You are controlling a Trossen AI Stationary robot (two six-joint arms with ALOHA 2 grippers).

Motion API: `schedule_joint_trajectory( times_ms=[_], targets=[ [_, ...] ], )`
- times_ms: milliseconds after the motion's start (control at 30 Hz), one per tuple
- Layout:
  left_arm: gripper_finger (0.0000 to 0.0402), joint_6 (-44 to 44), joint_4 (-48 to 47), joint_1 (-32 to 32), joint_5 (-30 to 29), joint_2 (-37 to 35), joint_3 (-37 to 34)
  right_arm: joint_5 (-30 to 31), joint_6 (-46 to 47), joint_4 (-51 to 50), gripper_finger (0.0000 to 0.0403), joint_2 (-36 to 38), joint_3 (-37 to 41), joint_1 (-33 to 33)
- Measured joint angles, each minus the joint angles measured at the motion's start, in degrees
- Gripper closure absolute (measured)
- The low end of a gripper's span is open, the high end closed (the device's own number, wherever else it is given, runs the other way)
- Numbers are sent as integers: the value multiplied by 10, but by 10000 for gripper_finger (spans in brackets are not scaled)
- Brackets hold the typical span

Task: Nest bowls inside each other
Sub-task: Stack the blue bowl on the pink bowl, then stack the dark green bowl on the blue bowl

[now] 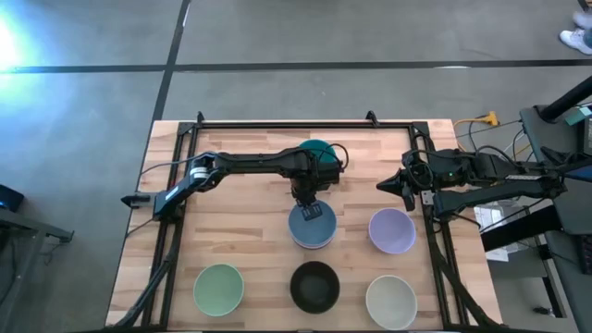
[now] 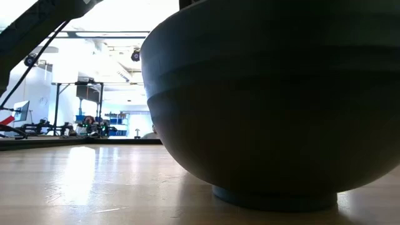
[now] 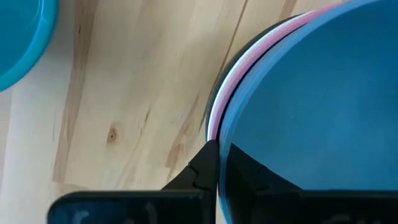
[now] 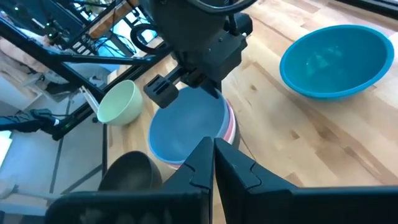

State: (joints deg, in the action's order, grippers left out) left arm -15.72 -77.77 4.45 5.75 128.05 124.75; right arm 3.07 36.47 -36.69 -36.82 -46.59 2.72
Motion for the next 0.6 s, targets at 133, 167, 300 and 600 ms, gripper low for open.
schedule_joint_trajectory(
  times_ms=[133,167,300,600],
  targets=[
    [393,28,0,0,-3,0,-2,0,15,0,394,0,0,0],
    [386,33,0,0,-3,0,-2,0,20,0,394,0,0,0],
    [341,45,-2,0,-3,0,-2,0,25,0,394,0,0,0],
    [235,45,-7,1,-2,-13,-2,0,35,12,394,-1,0,0]
  ],
)
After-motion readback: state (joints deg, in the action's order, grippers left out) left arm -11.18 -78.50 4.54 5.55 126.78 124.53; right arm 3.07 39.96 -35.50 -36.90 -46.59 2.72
